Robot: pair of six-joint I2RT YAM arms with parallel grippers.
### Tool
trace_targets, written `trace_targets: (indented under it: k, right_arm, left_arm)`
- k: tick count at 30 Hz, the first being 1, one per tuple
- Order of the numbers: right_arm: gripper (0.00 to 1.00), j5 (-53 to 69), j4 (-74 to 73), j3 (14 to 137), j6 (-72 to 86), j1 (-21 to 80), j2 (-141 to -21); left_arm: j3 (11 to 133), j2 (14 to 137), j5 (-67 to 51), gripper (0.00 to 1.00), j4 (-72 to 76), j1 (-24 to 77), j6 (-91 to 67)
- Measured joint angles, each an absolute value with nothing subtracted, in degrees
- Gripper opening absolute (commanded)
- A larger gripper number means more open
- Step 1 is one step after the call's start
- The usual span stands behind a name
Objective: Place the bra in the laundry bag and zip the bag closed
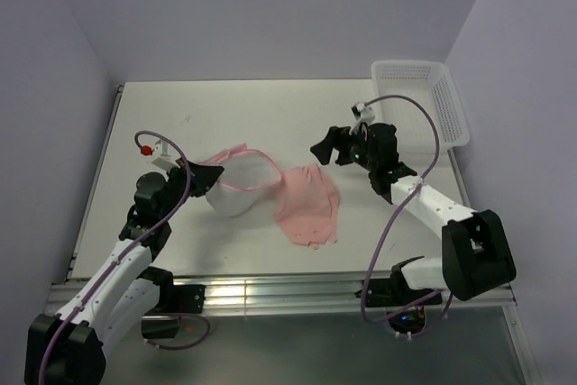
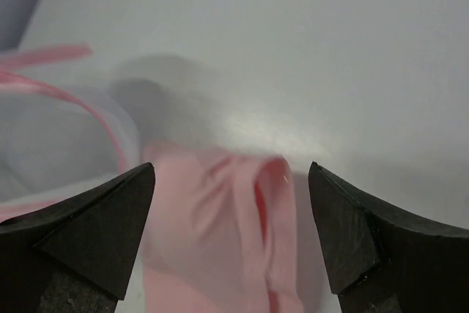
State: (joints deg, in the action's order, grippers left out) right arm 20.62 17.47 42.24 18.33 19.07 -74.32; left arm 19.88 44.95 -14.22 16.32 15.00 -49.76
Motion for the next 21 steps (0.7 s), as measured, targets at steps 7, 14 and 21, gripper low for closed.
trace_targets:
  k: [7,14,21]
  right_arm:
    - [0.95,18.59,15.81,31.31,23.55,16.56,-77.06]
    - [0.98,18.70,19.25,29.80,27.00,15.07,-80.86]
    - [0.99,29.63,27.51,27.88,31.88,14.37,-88.03]
  left_arm:
    - [19.75,44.71,-15.25,0.00,19.62,15.05,-49.12]
    - [18.79,47.48,-16.60,0.00,21.98,15.05,-49.21]
    - [18.65,46.33,-16.60,0.00,21.58,15.05,-48.95]
